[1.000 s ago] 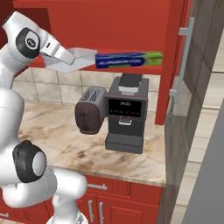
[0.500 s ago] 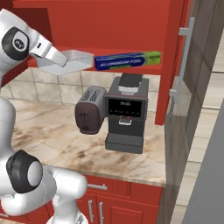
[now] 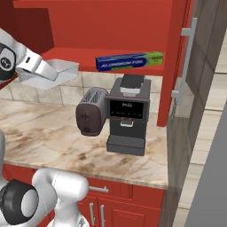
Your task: Retrieve the tupperware and aluminum foil from the cabinet and place them on the dining counter near the plate with tomato and onion to prepare for storing leftovers.
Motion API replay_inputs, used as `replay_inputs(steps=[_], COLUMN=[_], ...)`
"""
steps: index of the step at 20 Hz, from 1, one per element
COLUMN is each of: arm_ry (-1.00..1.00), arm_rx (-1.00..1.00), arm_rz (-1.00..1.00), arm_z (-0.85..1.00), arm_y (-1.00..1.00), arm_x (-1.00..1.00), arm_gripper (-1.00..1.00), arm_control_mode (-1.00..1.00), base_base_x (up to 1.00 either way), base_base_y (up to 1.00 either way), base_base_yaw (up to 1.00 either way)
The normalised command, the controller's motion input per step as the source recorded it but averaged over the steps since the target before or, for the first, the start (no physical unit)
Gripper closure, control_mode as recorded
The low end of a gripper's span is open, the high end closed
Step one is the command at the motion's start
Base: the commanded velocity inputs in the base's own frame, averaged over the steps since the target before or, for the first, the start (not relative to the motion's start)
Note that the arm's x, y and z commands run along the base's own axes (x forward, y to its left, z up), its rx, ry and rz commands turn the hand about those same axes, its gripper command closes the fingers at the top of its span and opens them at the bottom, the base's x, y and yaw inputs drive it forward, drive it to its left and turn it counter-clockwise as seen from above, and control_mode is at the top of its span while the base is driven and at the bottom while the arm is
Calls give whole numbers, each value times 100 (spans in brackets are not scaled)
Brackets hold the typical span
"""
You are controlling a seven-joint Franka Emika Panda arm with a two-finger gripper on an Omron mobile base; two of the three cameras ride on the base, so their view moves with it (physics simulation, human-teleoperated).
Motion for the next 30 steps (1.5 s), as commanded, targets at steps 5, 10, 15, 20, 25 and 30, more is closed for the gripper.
replay_inputs(steps=[5,10,15,20,25,30], arm_ry=[17,21,14,4,6,0], arm_rx=[0,0,0,0,0,0], arm_rz=[8,2,1,6,8,0], arm_z=[-51,-60,-57,-47,-31,0], arm_y=[-2,-20,-26,-33,-18,0], arm_x=[-41,-29,-17,-3,-2,0], arm_gripper=[100,100,100,100,100,100], arm_control_mode=[-100,-100,-100,-100,100,100], base_base_x=[0,0,0,0,-2,-42], base_base_y=[0,0,0,0,0,0], base_base_yaw=[0,0,0,0,3,24])
